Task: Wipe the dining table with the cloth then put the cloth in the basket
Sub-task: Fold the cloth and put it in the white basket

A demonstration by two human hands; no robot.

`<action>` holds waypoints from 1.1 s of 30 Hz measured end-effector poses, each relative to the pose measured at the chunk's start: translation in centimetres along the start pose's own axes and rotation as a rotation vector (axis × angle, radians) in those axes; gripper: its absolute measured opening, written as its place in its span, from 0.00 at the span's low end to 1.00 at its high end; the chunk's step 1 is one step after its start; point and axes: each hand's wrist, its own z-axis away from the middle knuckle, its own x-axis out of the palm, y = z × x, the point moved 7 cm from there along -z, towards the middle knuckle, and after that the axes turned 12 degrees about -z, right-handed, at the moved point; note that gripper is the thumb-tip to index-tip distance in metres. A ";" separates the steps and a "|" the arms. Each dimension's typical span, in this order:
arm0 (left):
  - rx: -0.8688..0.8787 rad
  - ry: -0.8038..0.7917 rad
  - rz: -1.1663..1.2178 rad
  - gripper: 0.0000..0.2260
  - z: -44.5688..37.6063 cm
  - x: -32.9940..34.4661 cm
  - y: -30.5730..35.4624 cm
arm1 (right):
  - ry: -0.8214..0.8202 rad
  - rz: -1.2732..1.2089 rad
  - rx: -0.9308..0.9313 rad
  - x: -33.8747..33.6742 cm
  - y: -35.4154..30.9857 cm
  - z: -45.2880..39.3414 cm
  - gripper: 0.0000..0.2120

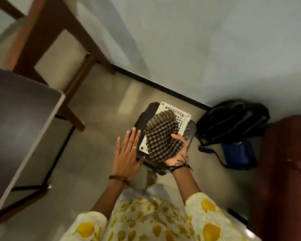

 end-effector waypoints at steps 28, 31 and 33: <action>0.312 -0.353 -0.290 0.57 -7.7 19.5 -1.6 | 0.347 2.347 -0.385 -13.3 -3.2 -15.6 0.34; 0.225 -0.161 -0.196 0.42 -6.4 16.2 -1.8 | 0.180 2.484 -0.516 -11.4 -3.1 -14.2 0.34; 0.102 -0.110 -0.167 0.32 -5.8 14.6 -2.1 | 0.036 2.581 -0.630 -9.6 -2.1 -13.0 0.31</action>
